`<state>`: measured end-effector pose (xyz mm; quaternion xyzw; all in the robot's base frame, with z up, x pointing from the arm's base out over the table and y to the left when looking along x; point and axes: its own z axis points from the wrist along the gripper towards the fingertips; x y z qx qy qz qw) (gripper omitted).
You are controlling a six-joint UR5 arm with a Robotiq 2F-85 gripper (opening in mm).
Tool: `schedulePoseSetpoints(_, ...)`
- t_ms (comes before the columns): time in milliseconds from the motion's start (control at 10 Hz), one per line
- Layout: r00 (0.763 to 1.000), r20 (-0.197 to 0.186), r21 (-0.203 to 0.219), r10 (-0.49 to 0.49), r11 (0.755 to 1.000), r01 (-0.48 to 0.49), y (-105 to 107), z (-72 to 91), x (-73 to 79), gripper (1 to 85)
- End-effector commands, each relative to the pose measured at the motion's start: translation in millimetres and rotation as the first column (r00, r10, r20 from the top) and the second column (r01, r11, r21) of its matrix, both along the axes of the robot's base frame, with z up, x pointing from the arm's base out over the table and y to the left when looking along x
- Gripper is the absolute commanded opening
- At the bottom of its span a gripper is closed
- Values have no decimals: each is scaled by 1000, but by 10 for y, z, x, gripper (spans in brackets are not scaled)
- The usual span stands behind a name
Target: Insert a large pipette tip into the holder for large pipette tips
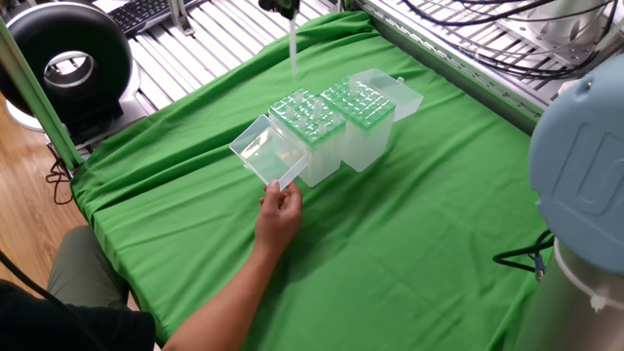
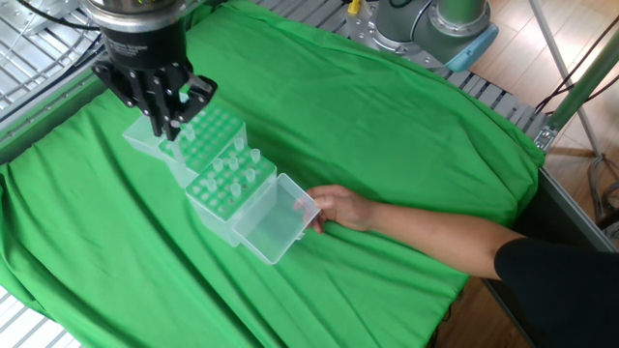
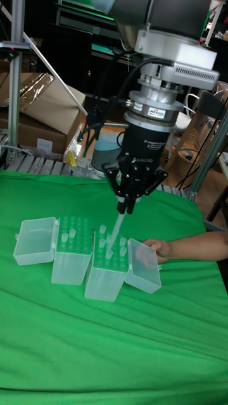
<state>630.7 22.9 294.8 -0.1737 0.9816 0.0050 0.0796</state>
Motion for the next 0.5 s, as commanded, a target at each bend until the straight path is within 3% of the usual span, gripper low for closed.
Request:
schedulePoseSetpoints(0,999,30,57,-22,998,21,239,-9,84,143)
schedulePoseSetpoints(200,998,42,82,-52,995,48,374,-46,101,147)
schedulePoseSetpoints(400,998,37,73,-57,996,54,385,-89,84,147)
